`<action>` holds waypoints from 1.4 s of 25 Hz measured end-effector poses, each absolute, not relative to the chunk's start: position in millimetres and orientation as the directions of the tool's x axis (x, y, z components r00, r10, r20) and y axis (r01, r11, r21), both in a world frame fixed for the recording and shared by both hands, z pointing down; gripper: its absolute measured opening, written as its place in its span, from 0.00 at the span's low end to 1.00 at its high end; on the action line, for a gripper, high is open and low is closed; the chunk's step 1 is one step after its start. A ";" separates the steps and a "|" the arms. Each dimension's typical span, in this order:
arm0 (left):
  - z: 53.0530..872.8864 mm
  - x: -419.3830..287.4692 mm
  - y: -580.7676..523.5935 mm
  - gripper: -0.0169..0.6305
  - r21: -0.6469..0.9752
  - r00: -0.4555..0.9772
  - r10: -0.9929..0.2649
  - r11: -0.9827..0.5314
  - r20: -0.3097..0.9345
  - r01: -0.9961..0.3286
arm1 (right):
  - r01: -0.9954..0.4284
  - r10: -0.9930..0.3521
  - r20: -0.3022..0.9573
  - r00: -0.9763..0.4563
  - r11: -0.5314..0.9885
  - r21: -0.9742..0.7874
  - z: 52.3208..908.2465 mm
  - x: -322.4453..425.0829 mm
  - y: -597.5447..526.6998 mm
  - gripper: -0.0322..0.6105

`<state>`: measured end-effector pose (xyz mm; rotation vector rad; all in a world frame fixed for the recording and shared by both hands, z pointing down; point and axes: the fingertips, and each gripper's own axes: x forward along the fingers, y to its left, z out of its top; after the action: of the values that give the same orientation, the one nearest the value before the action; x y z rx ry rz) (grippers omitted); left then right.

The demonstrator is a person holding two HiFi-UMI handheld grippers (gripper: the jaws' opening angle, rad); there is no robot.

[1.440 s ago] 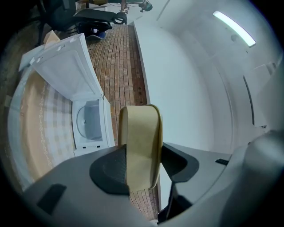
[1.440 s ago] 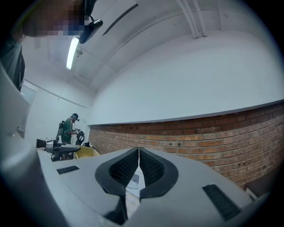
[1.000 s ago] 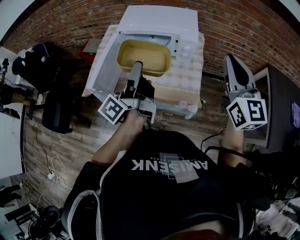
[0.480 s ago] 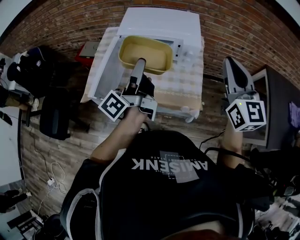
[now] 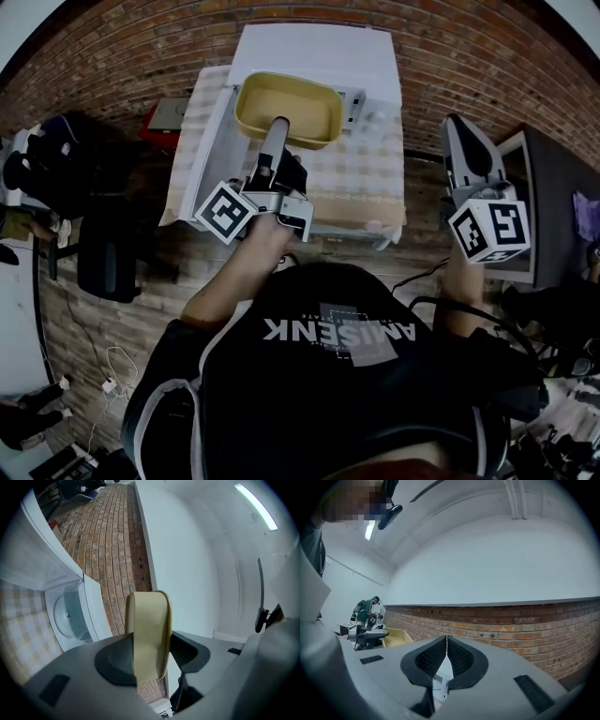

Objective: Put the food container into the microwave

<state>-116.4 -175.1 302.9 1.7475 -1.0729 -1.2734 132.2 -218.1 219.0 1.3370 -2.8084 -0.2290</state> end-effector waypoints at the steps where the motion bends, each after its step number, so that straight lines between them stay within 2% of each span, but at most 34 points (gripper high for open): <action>1: 303.8 -120.3 -178.3 0.38 0.891 0.173 -0.913 -0.402 -0.371 -0.210 | -0.772 -0.776 -0.041 -0.630 0.619 0.147 219.3 127.9 -218.8 0.12; 8: 326.9 -143.7 -212.2 0.38 0.909 0.208 -0.915 -0.381 -0.346 -0.167 | -0.808 -0.815 -0.032 -0.579 0.568 0.155 222.0 106.6 -225.3 0.12; 17: 393.6 -158.8 -240.9 0.38 0.957 0.247 -0.940 -0.268 -0.236 -0.107 | -0.837 -0.852 0.016 -0.523 0.517 0.176 237.1 94.1 -239.2 0.12; 29: 482.5 -158.6 -279.8 0.38 0.988 0.144 -0.987 -0.094 -0.076 -0.122 | -0.806 -0.821 0.073 -0.567 0.571 0.157 251.4 124.9 -310.5 0.12; 35: 521.5 -161.2 -306.9 0.38 0.992 0.113 -0.992 -0.060 -0.048 -0.107 | -0.785 -0.802 0.114 -0.586 0.597 0.164 262.9 127.8 -326.6 0.12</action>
<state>-161.2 -306.9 521.5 1.3811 -1.1799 -1.1114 127.8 -326.6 262.9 1.3289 -2.6468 -0.1429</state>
